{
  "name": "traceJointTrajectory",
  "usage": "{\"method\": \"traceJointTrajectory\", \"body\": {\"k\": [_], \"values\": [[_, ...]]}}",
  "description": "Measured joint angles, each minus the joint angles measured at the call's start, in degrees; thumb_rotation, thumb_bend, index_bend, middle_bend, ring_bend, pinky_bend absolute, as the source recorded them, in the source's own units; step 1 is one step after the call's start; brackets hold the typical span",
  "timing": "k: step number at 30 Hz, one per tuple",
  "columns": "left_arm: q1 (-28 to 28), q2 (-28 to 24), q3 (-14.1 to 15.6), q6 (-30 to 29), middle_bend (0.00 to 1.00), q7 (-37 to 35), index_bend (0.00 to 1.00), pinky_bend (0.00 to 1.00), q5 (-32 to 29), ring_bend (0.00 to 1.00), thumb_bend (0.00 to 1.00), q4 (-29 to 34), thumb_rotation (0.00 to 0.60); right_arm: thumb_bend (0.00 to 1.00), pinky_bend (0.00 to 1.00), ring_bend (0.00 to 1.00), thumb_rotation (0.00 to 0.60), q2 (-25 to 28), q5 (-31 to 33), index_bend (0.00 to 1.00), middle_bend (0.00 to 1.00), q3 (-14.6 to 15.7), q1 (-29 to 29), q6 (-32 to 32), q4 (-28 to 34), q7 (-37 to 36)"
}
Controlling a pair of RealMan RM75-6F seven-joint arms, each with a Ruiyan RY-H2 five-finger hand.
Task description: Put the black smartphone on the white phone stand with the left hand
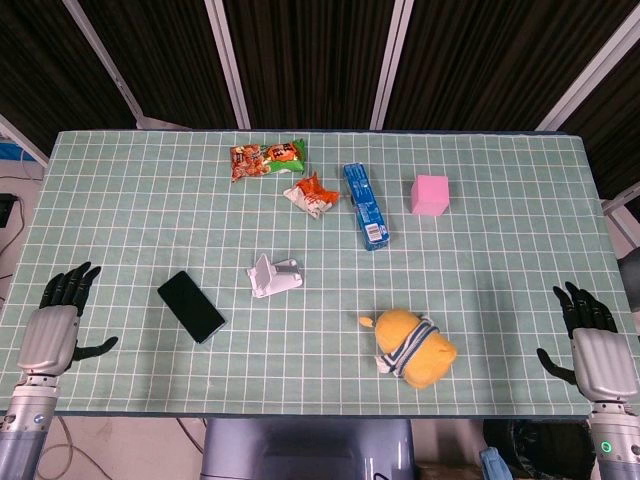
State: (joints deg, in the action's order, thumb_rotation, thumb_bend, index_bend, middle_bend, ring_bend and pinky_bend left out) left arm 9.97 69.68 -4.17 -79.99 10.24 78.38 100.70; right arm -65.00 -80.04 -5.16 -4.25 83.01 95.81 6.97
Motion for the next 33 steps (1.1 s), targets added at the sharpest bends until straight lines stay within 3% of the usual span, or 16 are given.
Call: {"method": "traceJointTrajectory", "body": {"k": [21, 28, 33], "values": [[1.56, -0.89, 0.56, 2.49, 0.00, 1.86, 0.00, 0.00, 1.27, 0.00, 0.02, -0.34, 0.600, 0.35, 0.12, 0.00, 0.600, -0.03, 0.42, 0.00, 0.00, -0.15, -0.21, -0.31, 0.26, 0.75], [5.56, -2.27, 0.16, 8.32, 0.00, 7.30, 0.00, 0.00, 0.96, 0.00, 0.04, 0.22, 0.600, 0.35, 0.12, 0.00, 0.600, -0.01, 0.97, 0.00, 0.00, -0.42, -0.73, -1.21, 0.16, 0.81], [10.50, -3.10, -0.65, 15.68, 0.00, 14.27, 0.00, 0.00, -1.60, 0.00, 0.04, 0.22, 0.600, 0.35, 0.12, 0.00, 0.600, -0.01, 1.43, 0.00, 0.00, -0.55, -0.87, -1.45, 0.28, 1.10]]}}
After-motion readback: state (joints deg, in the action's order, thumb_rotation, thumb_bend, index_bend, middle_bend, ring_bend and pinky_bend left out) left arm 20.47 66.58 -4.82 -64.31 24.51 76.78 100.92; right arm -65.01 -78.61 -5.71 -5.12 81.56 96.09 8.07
